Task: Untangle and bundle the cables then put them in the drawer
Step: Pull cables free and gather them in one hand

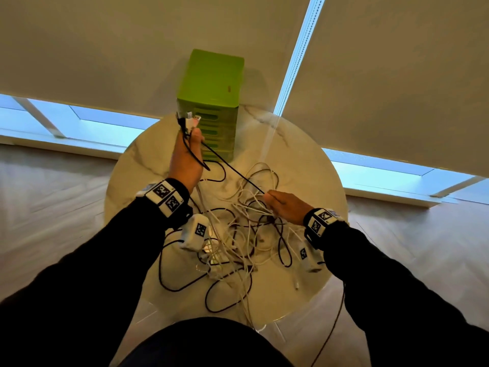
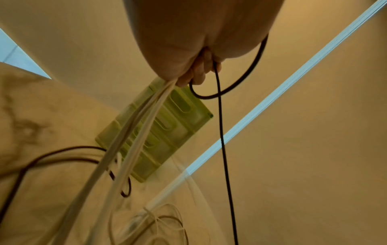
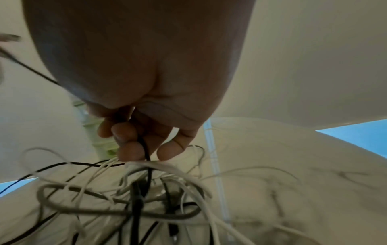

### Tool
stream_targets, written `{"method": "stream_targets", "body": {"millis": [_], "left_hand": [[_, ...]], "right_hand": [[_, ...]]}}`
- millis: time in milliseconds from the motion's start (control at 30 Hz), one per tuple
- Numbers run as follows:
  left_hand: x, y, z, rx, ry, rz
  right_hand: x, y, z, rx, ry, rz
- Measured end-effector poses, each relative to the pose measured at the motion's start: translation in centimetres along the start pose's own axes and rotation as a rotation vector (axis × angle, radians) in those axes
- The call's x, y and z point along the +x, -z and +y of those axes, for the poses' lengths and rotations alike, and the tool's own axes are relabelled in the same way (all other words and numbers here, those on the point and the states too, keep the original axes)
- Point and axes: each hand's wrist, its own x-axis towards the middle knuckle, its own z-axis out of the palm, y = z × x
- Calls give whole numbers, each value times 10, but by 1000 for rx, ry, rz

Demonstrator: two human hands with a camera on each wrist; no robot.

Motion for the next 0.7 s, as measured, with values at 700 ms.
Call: {"method": "stream_targets", "body": {"millis": [700], "left_hand": [[-45, -34, 7, 10, 262, -432]], "right_hand": [[7, 9, -91, 125, 225, 173]]}}
